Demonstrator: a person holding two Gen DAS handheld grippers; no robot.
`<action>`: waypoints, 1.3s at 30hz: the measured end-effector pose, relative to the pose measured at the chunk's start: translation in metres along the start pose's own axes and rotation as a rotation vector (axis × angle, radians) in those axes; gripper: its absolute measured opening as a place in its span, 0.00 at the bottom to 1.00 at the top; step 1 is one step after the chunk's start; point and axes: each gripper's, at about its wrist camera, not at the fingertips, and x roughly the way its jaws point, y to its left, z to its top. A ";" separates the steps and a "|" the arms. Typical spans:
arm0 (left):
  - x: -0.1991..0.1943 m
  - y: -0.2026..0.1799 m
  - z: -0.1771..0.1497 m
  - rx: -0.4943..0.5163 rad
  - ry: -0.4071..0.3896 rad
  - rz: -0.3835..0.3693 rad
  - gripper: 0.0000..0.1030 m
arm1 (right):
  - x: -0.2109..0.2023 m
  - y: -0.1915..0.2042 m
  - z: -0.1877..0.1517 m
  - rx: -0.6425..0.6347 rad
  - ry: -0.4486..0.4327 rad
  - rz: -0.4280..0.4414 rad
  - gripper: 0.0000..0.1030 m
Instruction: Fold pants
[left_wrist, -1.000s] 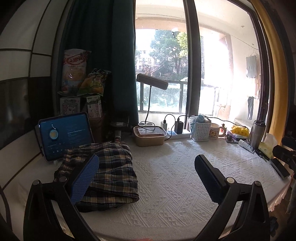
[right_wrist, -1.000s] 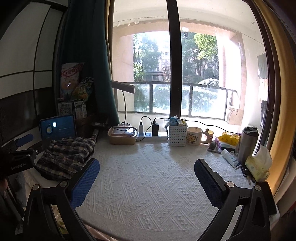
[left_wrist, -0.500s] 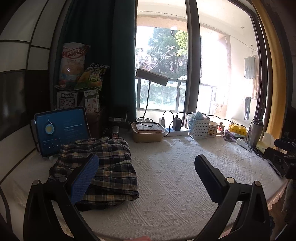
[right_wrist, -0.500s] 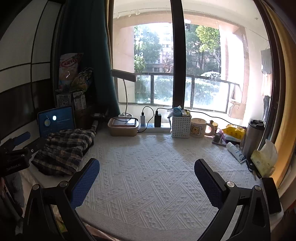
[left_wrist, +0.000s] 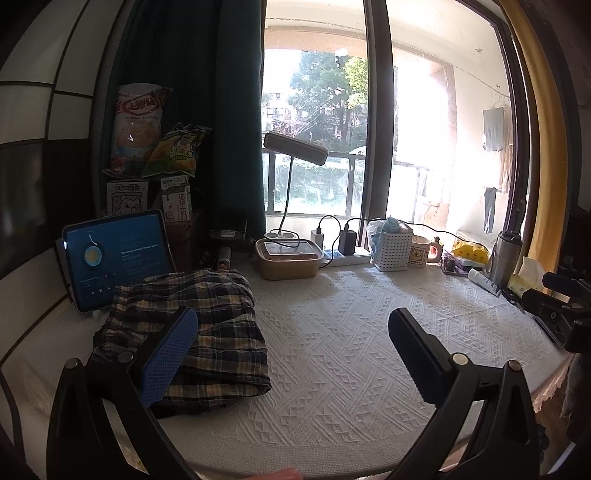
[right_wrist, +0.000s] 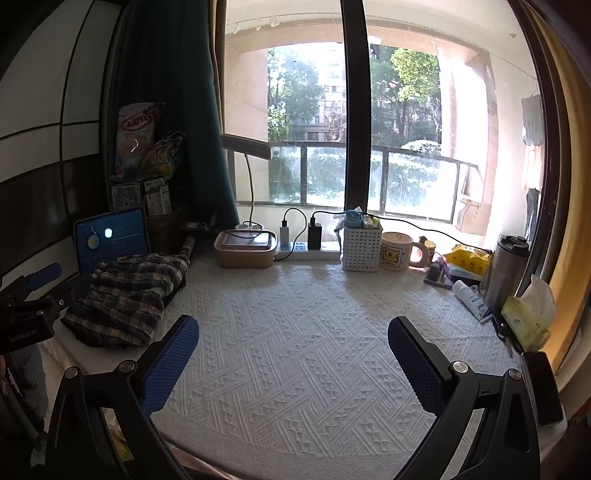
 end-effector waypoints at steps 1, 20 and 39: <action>0.000 -0.001 0.000 0.001 0.000 0.001 0.99 | 0.000 0.000 0.000 0.000 0.000 0.000 1.00; 0.000 -0.002 -0.002 0.002 0.004 -0.001 0.99 | 0.000 -0.001 -0.002 0.003 0.001 -0.001 1.00; 0.003 -0.002 -0.002 0.011 0.009 -0.018 0.99 | 0.000 -0.002 -0.002 0.003 0.002 -0.002 1.00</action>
